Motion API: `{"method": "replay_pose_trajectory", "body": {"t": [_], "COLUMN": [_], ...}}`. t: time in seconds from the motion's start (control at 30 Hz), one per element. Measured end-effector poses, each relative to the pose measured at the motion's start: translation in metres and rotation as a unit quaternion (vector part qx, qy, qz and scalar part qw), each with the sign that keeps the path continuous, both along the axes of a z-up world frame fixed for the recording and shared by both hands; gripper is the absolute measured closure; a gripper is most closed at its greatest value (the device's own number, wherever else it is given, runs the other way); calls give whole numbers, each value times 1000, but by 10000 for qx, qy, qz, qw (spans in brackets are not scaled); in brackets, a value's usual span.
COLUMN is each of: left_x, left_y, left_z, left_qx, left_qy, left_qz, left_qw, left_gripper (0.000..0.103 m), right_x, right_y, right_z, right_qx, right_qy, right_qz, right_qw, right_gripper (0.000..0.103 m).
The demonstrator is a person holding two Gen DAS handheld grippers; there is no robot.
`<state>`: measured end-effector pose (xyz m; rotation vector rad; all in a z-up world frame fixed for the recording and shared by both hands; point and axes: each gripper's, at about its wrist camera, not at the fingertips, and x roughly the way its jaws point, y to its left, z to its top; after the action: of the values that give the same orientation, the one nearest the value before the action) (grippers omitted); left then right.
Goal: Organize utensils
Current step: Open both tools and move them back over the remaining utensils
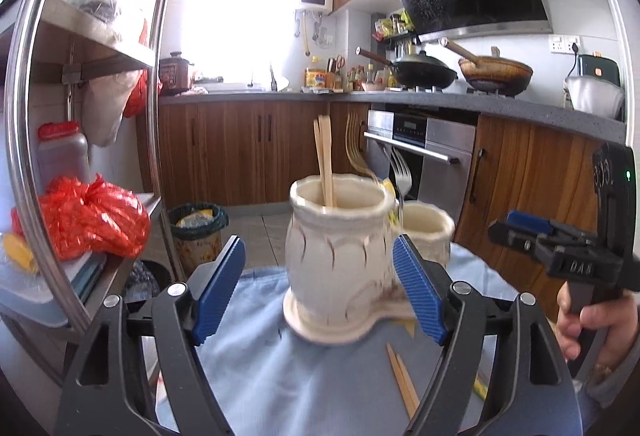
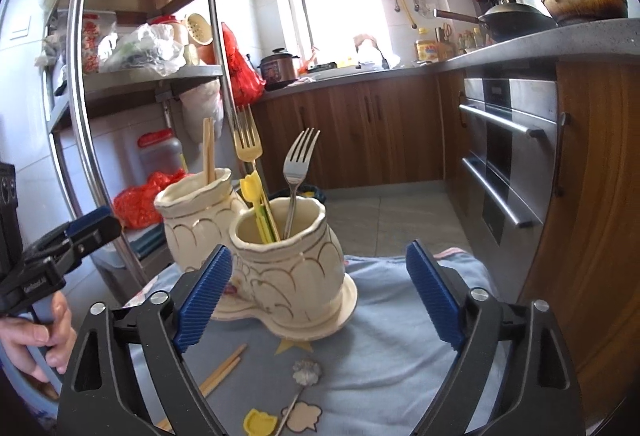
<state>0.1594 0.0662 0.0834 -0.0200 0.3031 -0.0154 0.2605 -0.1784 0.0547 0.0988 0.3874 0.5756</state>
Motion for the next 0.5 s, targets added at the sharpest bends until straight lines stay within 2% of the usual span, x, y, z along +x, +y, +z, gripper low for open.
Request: {"method": "replay_pose_trajectory", "body": {"t": [0.33,0.5], "left_x": [-11,-12], "left_y": [-4,-11], "left_z": [-35,-49], "left_qx": [3,72], "left_qy": [649,1024], "left_qz": [-10,-53], "left_qw": [9979,9947], "left_gripper": [21,21], "right_x": [-7,-15], "right_y": [-19,-16], "right_z": [-23,-35], "right_qx": [-10,-347], "right_qy": [743,934], "right_qz": [-233,-86], "right_qw": [9970,9950], "right_gripper": [8,7]}}
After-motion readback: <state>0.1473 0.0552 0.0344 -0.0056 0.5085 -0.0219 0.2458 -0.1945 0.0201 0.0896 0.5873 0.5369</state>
